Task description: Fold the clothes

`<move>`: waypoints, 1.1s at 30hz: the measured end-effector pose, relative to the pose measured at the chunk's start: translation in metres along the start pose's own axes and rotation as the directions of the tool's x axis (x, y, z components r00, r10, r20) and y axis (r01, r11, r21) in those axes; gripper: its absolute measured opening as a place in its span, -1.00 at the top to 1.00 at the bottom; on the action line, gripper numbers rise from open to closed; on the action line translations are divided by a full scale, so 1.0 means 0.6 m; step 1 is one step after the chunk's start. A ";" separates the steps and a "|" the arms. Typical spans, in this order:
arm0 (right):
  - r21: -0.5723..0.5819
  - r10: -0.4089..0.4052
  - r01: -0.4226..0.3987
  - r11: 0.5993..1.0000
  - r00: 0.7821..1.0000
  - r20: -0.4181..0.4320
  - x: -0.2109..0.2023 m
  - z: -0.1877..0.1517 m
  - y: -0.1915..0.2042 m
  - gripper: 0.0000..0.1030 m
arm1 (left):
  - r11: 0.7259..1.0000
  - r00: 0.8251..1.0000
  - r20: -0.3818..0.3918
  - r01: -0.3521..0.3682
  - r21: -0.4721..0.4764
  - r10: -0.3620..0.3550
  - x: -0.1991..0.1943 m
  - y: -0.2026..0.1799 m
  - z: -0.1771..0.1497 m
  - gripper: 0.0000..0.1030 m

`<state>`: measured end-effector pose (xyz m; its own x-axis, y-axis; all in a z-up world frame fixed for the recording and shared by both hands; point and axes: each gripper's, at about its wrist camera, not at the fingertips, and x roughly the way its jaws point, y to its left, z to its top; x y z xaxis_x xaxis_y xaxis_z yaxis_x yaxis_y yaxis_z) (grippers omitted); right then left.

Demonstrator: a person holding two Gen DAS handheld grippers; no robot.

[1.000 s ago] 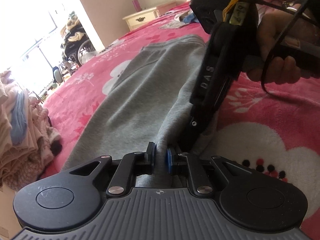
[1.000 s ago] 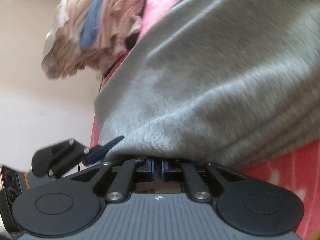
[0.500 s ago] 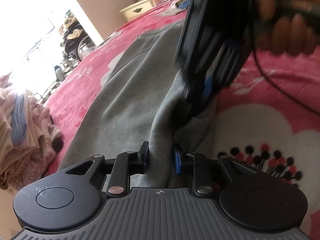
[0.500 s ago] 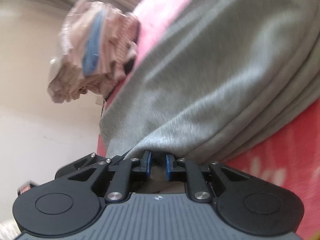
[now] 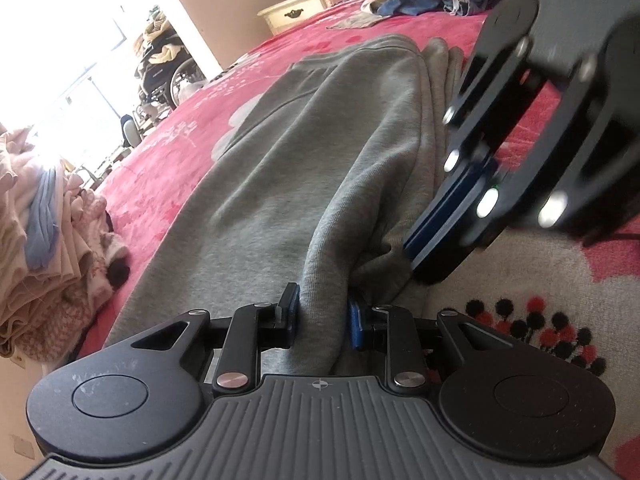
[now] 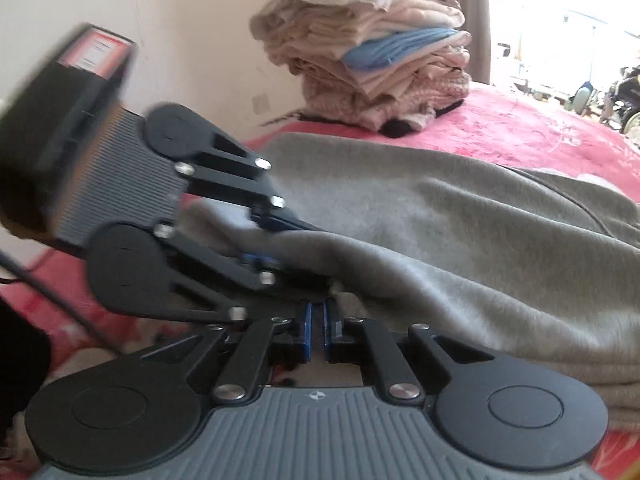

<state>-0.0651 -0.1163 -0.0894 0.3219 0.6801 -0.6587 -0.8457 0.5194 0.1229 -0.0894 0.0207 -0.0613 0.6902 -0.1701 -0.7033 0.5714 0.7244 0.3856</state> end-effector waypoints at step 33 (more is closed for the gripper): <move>-0.041 -0.246 0.252 0.967 0.962 0.117 0.030 -0.042 0.023 1.00 | 0.993 0.993 0.114 0.055 -0.108 -0.042 -0.046 0.024 0.018 0.85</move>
<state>-0.0818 -0.1099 -0.1182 0.5676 0.5872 -0.5770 -0.7538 0.6524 -0.0776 -0.0957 0.0287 -0.0300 0.7116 -0.2757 -0.6463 0.5573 0.7817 0.2801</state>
